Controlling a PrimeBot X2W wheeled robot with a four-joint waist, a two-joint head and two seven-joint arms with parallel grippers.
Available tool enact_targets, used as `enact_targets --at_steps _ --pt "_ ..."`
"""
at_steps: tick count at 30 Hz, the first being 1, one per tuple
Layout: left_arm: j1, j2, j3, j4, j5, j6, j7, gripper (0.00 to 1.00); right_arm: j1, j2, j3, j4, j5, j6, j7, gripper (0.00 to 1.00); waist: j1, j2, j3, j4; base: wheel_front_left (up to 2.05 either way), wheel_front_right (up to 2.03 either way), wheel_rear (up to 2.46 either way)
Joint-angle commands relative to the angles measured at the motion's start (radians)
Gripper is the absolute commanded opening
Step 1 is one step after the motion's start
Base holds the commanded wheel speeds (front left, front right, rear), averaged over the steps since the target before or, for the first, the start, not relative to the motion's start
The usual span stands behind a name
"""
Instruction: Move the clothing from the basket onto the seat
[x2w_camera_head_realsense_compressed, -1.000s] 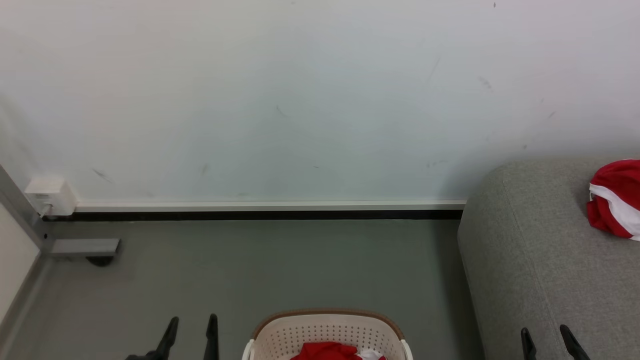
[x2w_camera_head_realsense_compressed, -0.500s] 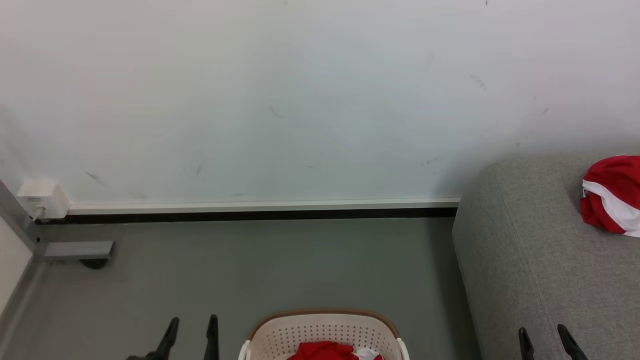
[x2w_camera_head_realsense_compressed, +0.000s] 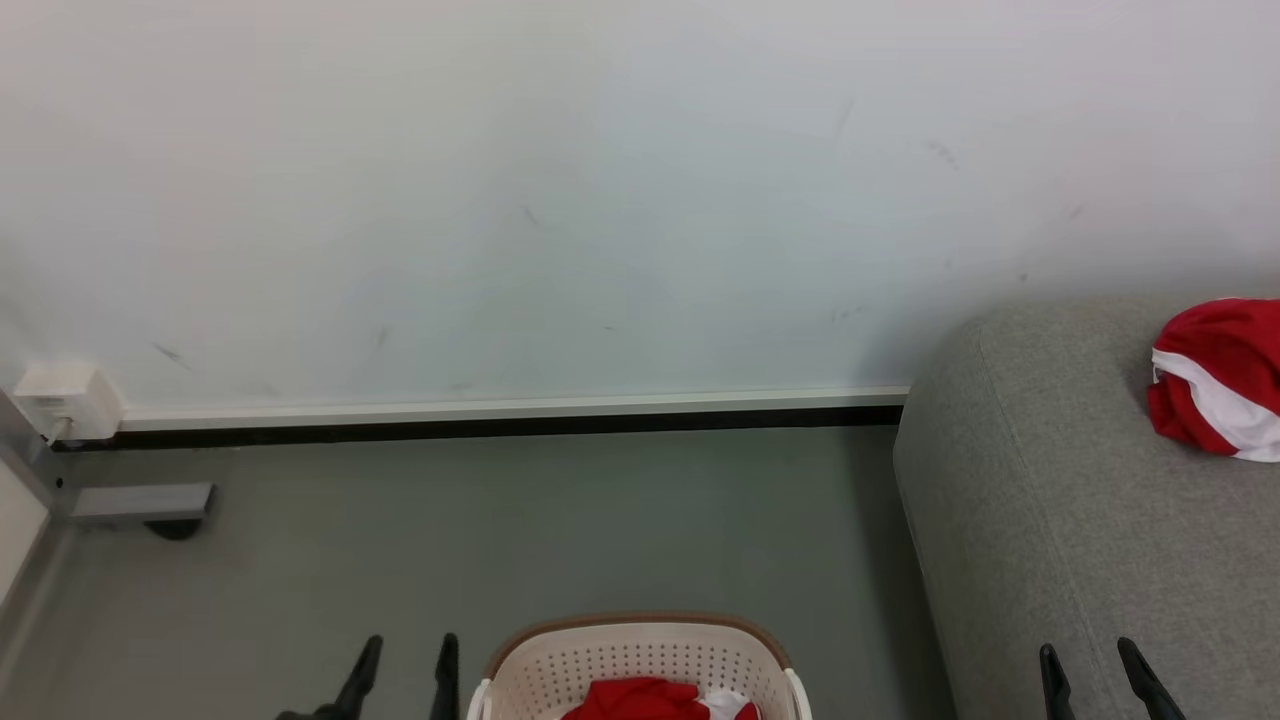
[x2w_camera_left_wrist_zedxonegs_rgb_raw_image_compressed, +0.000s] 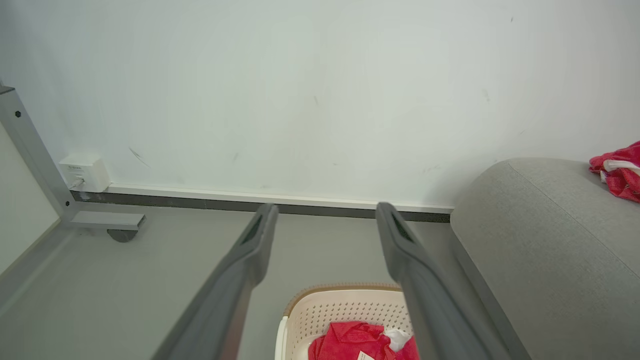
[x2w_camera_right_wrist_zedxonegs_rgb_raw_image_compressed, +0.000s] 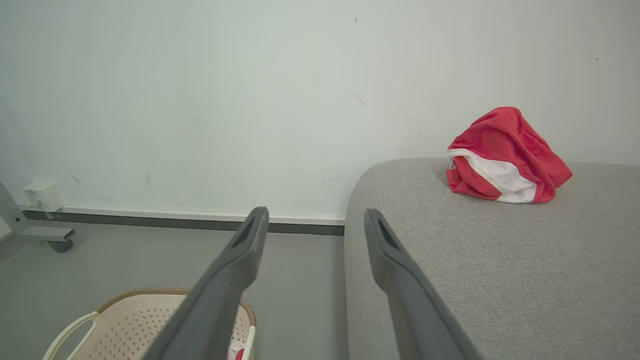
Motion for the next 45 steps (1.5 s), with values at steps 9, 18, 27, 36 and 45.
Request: enact_targets --at_steps 9,18,27,36,45 --pt "-0.102 0.004 -0.083 0.066 0.044 -0.067 0.033 1.00 -0.044 -0.012 0.002 -0.029 0.004 -0.003 0.001 1.00 -0.0001 -0.0001 0.063 -0.071 0.00 0.00 0.00" --pt "-0.277 -0.011 -0.157 0.156 0.083 -0.094 0.164 1.00 -0.134 -0.008 0.024 -0.102 0.001 -0.003 0.001 1.00 -0.0001 -0.0001 0.225 -0.165 0.00 0.00 0.00" --pt "-0.486 0.002 -0.206 0.379 0.114 -0.117 0.342 1.00 -0.253 0.010 0.061 -0.188 0.007 -0.003 0.001 1.00 -0.0001 -0.0001 0.434 -0.260 0.00 0.00 0.00" --pt "-0.659 -0.011 -0.233 0.599 0.145 -0.101 0.394 1.00 -0.322 0.019 0.071 -0.232 0.015 -0.003 0.001 1.00 -0.0001 -0.0001 0.579 -0.297 0.00 0.00 0.00" --pt "-0.834 -0.002 -0.259 0.782 0.179 -0.065 0.404 1.00 -0.386 0.020 0.100 -0.271 0.039 -0.003 0.001 1.00 -0.0001 -0.0001 0.753 -0.309 0.00 0.00 0.00"
